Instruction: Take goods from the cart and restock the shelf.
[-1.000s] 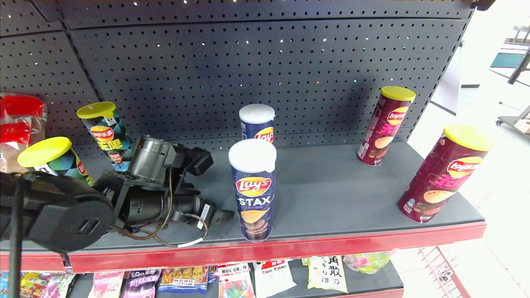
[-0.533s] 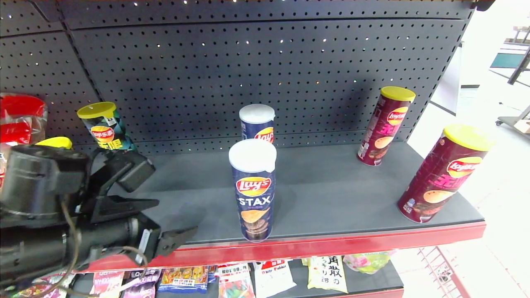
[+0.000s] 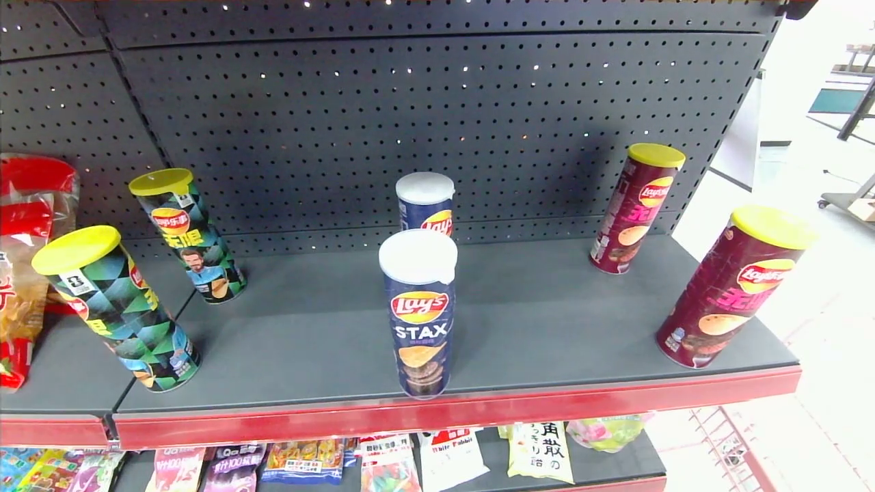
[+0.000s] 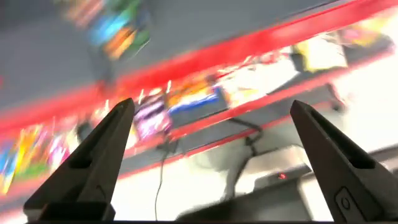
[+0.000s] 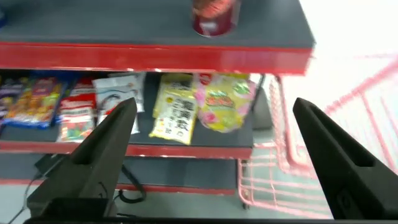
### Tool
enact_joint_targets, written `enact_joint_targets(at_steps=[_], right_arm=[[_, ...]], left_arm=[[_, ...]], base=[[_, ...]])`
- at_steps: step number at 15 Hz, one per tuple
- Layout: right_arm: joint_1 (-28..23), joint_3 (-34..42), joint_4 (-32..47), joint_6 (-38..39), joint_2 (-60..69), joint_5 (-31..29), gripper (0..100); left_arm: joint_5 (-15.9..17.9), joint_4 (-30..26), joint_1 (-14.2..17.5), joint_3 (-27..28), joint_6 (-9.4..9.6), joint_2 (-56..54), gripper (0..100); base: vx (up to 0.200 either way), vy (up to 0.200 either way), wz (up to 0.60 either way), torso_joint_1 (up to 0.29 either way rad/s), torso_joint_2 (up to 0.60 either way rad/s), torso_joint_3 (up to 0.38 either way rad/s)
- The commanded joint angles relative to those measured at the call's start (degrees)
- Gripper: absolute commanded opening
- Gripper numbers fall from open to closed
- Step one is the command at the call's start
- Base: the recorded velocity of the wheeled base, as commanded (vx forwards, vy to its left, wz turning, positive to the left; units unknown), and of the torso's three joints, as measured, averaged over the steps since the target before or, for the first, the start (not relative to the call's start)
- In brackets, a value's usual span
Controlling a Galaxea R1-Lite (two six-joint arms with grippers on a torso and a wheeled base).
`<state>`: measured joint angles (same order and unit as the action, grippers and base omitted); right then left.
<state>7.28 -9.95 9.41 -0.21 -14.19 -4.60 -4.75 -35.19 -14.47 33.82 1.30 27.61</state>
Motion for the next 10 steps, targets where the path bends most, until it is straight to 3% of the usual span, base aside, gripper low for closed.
enact_joint_targets(at_steps=[1, 2, 3, 4, 5, 7, 8, 9, 10], right_arm=[[-3.8, 2.8, 2.0, -1.1, 7.0, 1.0, 100], [-3.8, 2.8, 2.0, -1.1, 7.0, 1.0, 100], [-3.1, 3.4, 1.8, -1.2, 8.8, 2.3, 100], [-3.1, 3.4, 1.8, -1.4, 8.8, 2.0, 100], [-3.1, 3.8, 1.4, -1.1, 8.8, 2.4, 100], [-3.1, 4.8, -1.2, -0.5, 8.8, 2.3, 100], [-3.1, 6.2, -3.9, -0.1, 8.8, 2.2, 100], [-3.0, 7.0, -5.5, -0.3, 8.8, 2.0, 100], [-3.1, 7.7, -7.5, -0.5, 8.7, 0.7, 100]], left_arm=[[-1.5, -4.0, 8.5, -5.8, -0.34, -19.1, 100], [-1.5, -4.0, 8.5, -5.8, -0.34, -19.1, 100], [-4.9, -0.9, 10.0, -11.1, -1.3, -22.4, 100], [-6.9, 2.0, 10.0, -12.7, -3.06, -22.4, 100], [-7.3, 8.5, 10.0, -15.8, -3.85, -22.4, 100], [-5.4, 19.4, 10.0, -22.0, -4.03, -22.4, 100], [-2.4, 34.9, 10.0, -31.9, -3.15, -22.4, 100], [-1.7, 39.2, 10.0, -33.8, -2.1, -22.4, 100], [-0.3, 37.6, 10.0, -33.7, -2.01, -22.3, 100]], base=[[0.0, 0.0, 0.0, 0.0, 0.0, 0.0], [0.0, 0.0, 0.0, 0.0, 0.0, 0.0], [0.0, 0.0, 0.0, 0.0, 0.0, 0.0], [0.0, 0.0, 0.0, 0.0, 0.0, 0.0], [0.0, 0.0, 0.0, 0.0, 0.0, 0.0], [0.0, 0.0, 0.0, 0.0, 0.0, 0.0], [0.0, 0.0, 0.0, 0.0, 0.0, 0.0], [0.0, 0.0, 0.0, 0.0, 0.0, 0.0], [0.0, 0.0, 0.0, 0.0, 0.0, 0.0]])
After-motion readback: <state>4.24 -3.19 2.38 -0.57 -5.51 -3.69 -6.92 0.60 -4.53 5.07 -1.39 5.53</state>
